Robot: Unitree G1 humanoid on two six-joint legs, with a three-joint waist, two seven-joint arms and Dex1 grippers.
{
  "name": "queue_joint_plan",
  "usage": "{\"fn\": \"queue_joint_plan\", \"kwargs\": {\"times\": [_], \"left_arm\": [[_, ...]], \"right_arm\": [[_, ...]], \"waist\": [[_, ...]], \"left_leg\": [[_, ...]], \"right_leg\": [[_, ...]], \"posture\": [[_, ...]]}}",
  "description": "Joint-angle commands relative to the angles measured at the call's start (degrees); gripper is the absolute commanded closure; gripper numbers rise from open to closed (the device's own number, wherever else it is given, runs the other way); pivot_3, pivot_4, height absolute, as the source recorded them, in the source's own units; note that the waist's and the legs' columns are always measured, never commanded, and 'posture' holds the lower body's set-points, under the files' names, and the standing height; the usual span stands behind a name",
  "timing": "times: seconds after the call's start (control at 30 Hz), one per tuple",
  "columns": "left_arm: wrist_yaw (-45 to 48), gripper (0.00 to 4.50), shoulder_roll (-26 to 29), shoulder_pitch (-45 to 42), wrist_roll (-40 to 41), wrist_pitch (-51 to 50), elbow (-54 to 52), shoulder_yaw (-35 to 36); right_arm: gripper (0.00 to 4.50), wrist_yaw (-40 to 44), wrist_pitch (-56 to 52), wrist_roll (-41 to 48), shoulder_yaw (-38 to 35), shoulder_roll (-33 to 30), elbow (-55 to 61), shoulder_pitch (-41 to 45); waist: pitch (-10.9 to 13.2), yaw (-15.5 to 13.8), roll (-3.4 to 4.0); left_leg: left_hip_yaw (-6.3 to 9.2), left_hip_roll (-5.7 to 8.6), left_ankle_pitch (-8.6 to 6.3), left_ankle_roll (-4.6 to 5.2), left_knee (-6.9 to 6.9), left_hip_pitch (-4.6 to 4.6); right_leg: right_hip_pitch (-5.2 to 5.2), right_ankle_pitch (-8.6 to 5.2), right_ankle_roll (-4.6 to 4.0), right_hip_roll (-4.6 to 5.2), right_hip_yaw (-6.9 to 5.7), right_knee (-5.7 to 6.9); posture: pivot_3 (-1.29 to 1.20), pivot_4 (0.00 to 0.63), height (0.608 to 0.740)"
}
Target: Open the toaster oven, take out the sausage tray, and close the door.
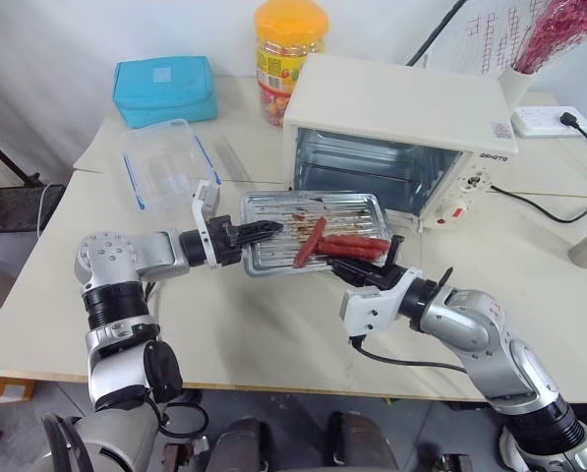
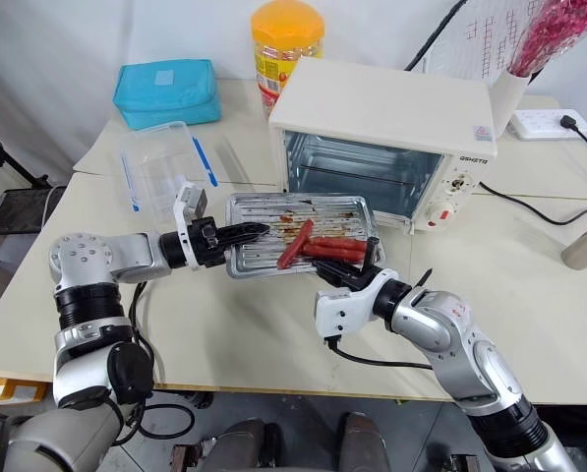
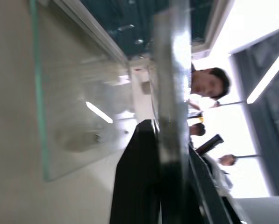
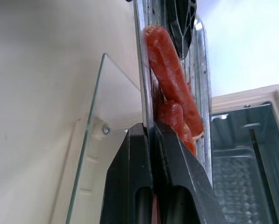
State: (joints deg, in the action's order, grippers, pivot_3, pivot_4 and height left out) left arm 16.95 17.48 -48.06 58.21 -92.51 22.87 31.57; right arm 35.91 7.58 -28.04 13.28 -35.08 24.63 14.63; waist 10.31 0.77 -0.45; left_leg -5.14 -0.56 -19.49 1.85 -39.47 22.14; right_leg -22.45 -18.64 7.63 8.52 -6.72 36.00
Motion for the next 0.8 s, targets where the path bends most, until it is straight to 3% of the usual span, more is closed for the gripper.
{"fn": "queue_joint_plan", "kwargs": {"times": [0.03, 0.13, 0.3, 0.43, 0.57, 0.67, 0.8], "left_arm": [[-6.8, 4.49, 1.5, 1.3, 9.4, 0.0, 1.6, 1.4], [-14.3, 4.50, 0.9, 1.7, 16.3, 0.0, 4.7, 4.5], [-26.2, 4.50, -1.1, 2.7, 25.3, 0.5, 6.7, 11.1], [-33.6, 4.50, 0.0, 9.0, 38.6, 2.5, 5.1, 10.5], [-39.9, 4.50, 1.6, 19.2, 54.1, 9.9, -2.8, 4.8], [-38.7, 4.50, 1.2, 24.7, 54.8, 13.0, -8.4, 6.2], [-37.2, 4.50, -0.1, 30.3, 54.8, 17.1, -14.9, 9.0]], "right_arm": [[4.24, 1.1, -1.9, 4.4, -2.7, 0.2, 2.0, -0.9], [3.44, 1.1, -1.5, 5.3, -3.4, -0.6, 1.8, -0.7], [1.70, 2.0, 0.0, 7.8, -5.3, -2.6, 2.2, -2.3], [0.35, 6.9, 3.3, 18.2, -8.7, -6.4, 3.4, -7.6], [0.35, 8.9, 6.6, 26.9, -15.6, -8.8, 1.6, -12.9], [1.34, 10.9, 7.8, 34.5, -22.3, -9.7, -2.6, -15.9], [2.81, 14.2, 10.2, 39.4, -28.2, -11.2, -12.7, -17.9]], "waist": [[0.0, -0.1, 0.00], [0.0, -0.3, 0.00], [0.0, -0.6, -0.02], [0.0, -0.7, -0.04], [0.0, -0.6, -0.06], [0.0, -0.7, -0.07], [0.0, -0.8, -0.11]], "left_leg": [[0.00, 0.00, 0.00, 0.00, -0.01, -0.01], [0.01, 0.01, 0.00, 0.00, -0.05, -0.01], [0.01, 0.01, 0.00, 0.00, -0.11, -0.01], [0.03, 0.04, -0.01, 0.01, -0.09, -0.02], [0.07, 0.02, -0.01, 0.00, -0.07, -0.07], [0.06, 0.01, -0.01, 0.00, -0.14, -0.21], [0.06, 0.00, -0.07, 0.04, -0.01, -1.09]], "right_leg": [[0.00, 0.00, 0.00, 0.00, 0.02, 0.02], [0.00, 0.00, 0.00, 0.00, 0.05, 0.03], [0.03, 0.00, 0.00, 0.01, 0.07, 0.05], [0.04, 0.00, 0.00, 0.03, 0.09, 0.05], [0.09, 0.01, -0.01, 0.02, 0.24, 0.04], [0.29, 0.01, -0.01, 0.01, 0.38, -0.01], [1.29, 0.00, -0.03, -0.01, 0.46, -0.36]], "posture": [[0.00, 0.150, 0.740], [0.00, 0.150, 0.740], [0.00, 0.150, 0.740], [0.00, 0.150, 0.740], [0.00, 0.150, 0.740], [0.00, 0.150, 0.740], [0.00, 0.150, 0.740]]}}
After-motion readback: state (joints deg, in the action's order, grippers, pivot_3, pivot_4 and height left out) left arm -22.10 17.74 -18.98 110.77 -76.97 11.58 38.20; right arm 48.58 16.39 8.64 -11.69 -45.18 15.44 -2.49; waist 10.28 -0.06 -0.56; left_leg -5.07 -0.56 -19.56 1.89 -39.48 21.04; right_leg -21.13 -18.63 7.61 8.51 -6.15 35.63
